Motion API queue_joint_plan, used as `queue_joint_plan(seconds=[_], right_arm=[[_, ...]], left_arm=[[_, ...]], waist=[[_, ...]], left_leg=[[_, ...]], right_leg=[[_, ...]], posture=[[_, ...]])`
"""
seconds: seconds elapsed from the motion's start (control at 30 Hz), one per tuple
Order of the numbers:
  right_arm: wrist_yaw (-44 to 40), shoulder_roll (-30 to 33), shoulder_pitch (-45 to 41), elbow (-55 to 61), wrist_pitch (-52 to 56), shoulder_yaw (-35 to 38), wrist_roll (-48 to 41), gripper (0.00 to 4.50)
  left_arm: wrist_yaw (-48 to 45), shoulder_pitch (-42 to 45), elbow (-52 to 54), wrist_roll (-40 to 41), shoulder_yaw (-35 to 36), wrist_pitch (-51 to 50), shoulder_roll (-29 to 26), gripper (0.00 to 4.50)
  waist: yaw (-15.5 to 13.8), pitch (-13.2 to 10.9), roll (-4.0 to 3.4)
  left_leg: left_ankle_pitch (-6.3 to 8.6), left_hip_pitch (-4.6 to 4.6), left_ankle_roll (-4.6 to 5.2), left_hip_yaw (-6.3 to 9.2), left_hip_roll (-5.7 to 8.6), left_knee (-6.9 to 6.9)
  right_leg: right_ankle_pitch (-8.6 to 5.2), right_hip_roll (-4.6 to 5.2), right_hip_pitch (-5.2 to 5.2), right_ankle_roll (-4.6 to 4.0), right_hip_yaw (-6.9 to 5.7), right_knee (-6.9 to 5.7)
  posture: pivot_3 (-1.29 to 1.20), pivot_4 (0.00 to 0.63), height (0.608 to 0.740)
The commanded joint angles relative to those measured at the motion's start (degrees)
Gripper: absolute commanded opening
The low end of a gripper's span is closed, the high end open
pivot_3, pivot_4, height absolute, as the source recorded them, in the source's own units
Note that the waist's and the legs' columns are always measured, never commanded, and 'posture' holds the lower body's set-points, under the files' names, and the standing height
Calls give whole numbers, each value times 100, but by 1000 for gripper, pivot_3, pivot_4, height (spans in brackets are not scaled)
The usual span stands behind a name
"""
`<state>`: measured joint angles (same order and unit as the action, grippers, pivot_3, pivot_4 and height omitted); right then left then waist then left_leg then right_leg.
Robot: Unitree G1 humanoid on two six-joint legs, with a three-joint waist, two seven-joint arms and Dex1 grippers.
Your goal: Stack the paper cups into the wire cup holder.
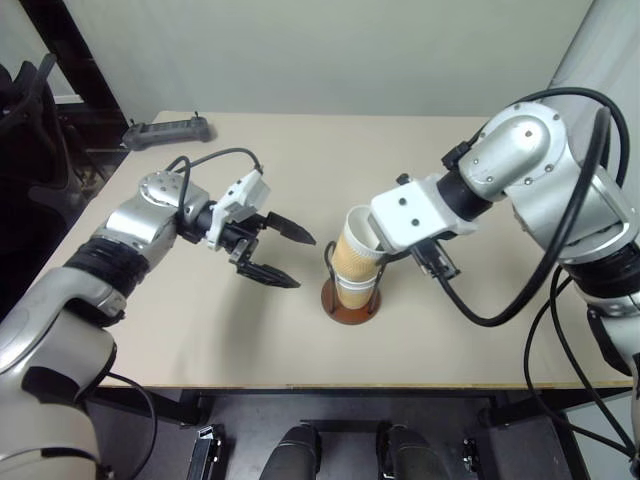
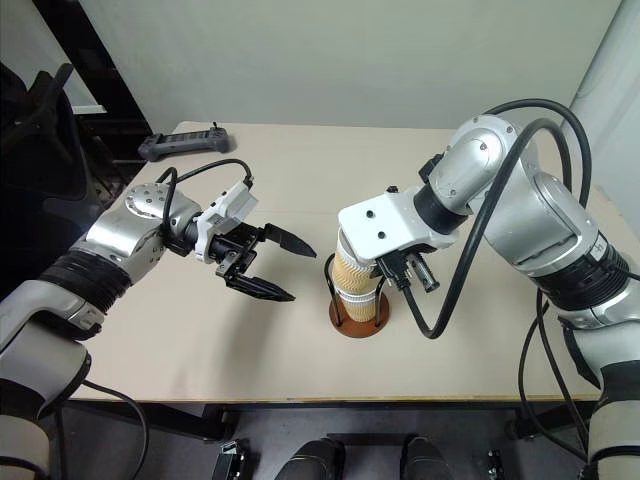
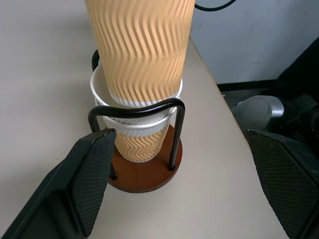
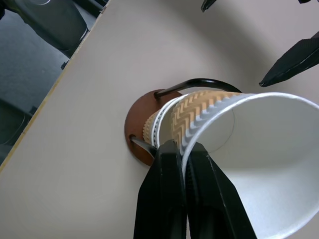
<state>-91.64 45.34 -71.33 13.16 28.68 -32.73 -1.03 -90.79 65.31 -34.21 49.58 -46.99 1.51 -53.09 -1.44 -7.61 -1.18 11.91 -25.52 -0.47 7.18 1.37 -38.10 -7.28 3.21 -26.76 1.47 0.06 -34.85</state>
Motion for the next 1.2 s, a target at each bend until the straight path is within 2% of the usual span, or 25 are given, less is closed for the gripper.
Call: queue_joint_plan(seconds=[0.03,0.07,0.37,0.43,0.6,0.73,0.87,1.0,1.2], right_arm=[[51,-4,-64,16,-63,210,75,639],[47,-5,-61,17,-66,213,79,836],[99,-10,-49,-32,-51,281,69,3939],[96,25,-111,-128,-14,360,42,4436],[216,136,-222,-271,1163,1037,-492,4436],[443,332,41,-287,2245,1711,-1043,4436],[938,572,639,-543,2958,2393,-1384,4436],[1769,593,1566,-1108,2549,3194,-1393,4436],[2153,532,2477,-1328,1819,3863,-1711,4436]], left_arm=[[-171,32,69,43,150,55,-107,4500],[-171,34,88,46,153,41,-113,4500],[-171,78,201,76,165,-109,-133,4500],[-171,86,217,91,176,-171,-136,4500],[-171,223,-235,-241,585,-514,87,4500],[-86,477,-1095,-748,1557,-972,521,4500],[452,561,-1634,-909,2721,-1310,659,4500],[1287,233,-1898,-992,3835,-1413,636,4500],[2099,-231,-1630,-1478,4679,-1600,564,4500]], waist=[[0,0,0],[0,0,0],[0,0,0],[0,0,0],[-5,0,1],[-15,1,3],[-7,4,13],[-4,5,14],[-2,3,12]], left_leg=[[0,0,0,0,0,1],[0,0,0,0,0,2],[0,0,-1,0,0,2],[0,0,-1,1,0,3],[-1,-4,-1,1,1,3],[-2,-3,-4,2,3,4],[-1,-6,-5,-1,4,7],[-27,-2,-54,-8,2,12],[-27,12,-53,-19,-1,22]], right_leg=[[0,0,0,0,0,0],[0,0,0,0,0,0],[-1,0,0,0,0,0],[-1,0,0,0,0,0],[-1,0,0,0,0,2],[-5,0,1,-2,1,2],[-8,-1,1,0,2,11],[-15,-1,1,13,6,10],[-26,-3,3,34,16,0]], posture=[[0,150,740],[0,150,740],[0,150,740],[0,150,740],[0,150,740],[0,150,740],[0,150,740],[0,150,740],[0,150,740]])
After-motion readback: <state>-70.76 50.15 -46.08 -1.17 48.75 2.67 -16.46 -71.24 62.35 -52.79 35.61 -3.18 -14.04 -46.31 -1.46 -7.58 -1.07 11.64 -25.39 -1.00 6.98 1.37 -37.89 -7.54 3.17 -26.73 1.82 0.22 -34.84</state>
